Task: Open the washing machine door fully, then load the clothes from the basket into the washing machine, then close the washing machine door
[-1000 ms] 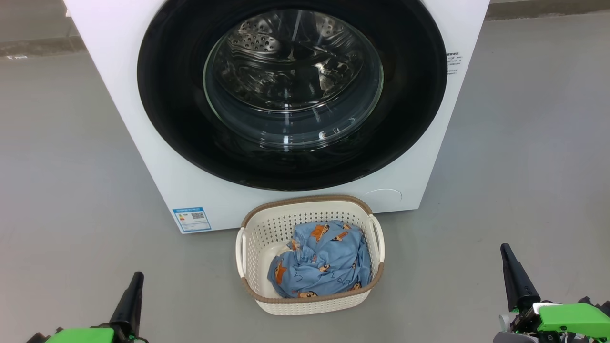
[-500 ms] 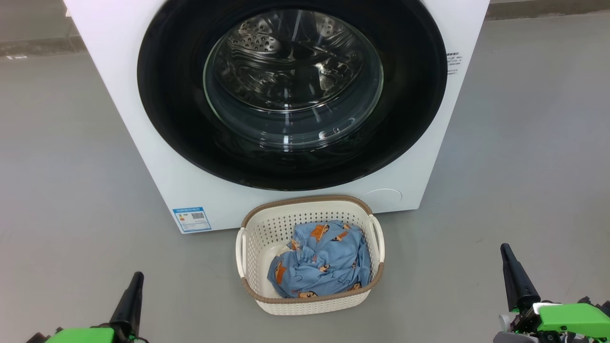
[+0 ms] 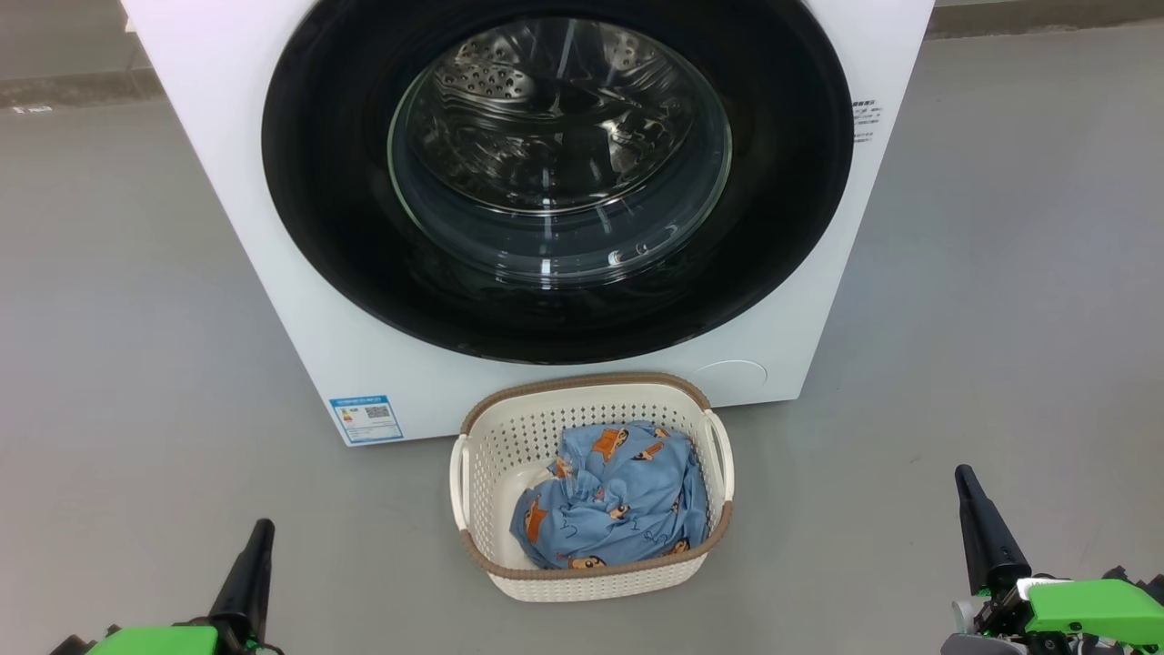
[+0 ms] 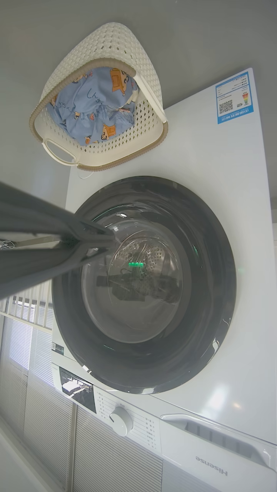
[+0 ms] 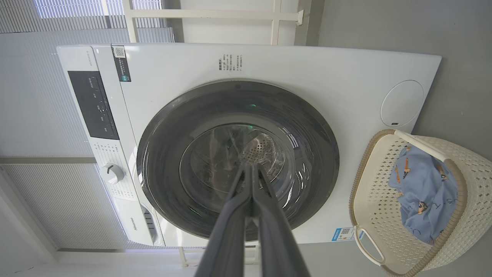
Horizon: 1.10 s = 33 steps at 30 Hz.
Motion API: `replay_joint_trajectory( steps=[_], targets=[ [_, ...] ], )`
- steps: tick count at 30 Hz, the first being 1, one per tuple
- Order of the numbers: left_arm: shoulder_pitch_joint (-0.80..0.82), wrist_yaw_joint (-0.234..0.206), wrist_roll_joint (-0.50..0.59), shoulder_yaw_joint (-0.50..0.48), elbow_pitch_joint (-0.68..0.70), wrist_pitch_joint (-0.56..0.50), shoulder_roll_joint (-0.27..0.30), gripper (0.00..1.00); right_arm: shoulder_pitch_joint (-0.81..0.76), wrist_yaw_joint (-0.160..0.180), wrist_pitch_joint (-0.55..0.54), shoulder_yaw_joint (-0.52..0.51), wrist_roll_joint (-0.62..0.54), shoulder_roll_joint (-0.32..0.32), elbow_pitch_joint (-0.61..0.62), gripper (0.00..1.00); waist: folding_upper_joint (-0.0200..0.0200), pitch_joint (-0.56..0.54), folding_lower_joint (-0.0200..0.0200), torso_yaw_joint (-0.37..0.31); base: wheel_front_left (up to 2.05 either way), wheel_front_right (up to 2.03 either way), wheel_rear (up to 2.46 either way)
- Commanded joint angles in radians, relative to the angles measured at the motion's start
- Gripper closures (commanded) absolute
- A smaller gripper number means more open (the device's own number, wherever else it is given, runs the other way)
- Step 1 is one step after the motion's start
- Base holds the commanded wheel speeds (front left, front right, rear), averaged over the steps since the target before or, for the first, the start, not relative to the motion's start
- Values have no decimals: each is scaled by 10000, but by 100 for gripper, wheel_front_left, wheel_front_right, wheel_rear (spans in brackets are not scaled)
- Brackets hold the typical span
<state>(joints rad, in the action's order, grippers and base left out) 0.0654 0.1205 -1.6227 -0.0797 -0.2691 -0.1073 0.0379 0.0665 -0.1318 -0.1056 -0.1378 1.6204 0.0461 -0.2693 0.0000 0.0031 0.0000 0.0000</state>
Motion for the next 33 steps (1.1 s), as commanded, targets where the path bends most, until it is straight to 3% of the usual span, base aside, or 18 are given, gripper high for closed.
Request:
replay_joint_trajectory(
  steps=[1, 33],
  targets=[
    [425, 102, 143, -344, 243, -62, 124, 100, 414, 11, -77, 239, -118, 41, 246, 100, 0, 0, 0, 0, 0, 0, 0],
    [425, 102, 142, -343, 243, -60, 123, 100, 414, 11, -76, 240, -117, 41, 246, 100, 0, 0, 0, 0, 0, 0, 0]
  ],
)
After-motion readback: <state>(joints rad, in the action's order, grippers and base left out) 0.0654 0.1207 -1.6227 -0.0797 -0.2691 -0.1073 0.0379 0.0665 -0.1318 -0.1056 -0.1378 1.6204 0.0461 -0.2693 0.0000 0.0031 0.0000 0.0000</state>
